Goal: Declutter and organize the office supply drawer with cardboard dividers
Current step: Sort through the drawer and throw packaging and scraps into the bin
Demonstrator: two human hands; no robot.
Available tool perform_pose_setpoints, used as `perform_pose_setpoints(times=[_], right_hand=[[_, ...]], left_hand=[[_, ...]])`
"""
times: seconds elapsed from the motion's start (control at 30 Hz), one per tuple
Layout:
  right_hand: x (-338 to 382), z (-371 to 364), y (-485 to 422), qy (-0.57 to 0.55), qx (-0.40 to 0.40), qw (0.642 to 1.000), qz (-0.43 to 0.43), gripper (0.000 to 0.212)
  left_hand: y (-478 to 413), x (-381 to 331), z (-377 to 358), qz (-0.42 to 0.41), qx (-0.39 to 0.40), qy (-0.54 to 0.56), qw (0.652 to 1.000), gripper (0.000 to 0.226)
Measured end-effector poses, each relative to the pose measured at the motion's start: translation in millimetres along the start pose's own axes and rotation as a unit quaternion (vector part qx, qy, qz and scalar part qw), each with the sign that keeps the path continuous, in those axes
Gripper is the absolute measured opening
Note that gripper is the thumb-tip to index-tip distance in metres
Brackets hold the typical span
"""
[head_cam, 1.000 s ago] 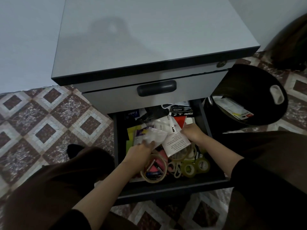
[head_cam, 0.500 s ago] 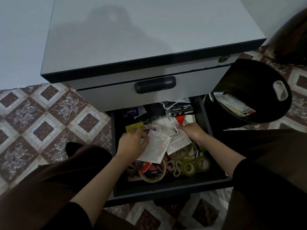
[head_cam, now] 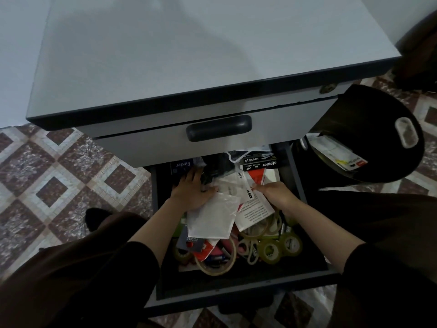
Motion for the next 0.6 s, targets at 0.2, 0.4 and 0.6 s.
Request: perform_pose_setpoints(times=[0.2, 0.4, 0.6], right_hand=[[3, 0, 2, 0.004, 0.005, 1.000, -0.002, 0.034], [0, 1, 5, 0.005, -0.003, 1.000, 0.003, 0.035], [-2, 2, 2, 0.005, -0.005, 1.000, 0.002, 0.034]], left_hand=[[10, -3, -3, -0.019, -0.001, 0.031, 0.999, 0.080], [6, 12, -3, -0.051, -0.046, -0.025, 0.997, 0.043], [5, 18, -4, 0.008, -0.049, -0.017, 0.999, 0.047]])
Point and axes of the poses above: each hand's wrist, its own y-axis away from the middle knuckle, its own z-axis out of the back of the hand, x = y × z, the point moved 3 cm from there along -y, towards the middle knuckle, and after that the axes turned 5 degrees about -y, right-handed, at the moved point
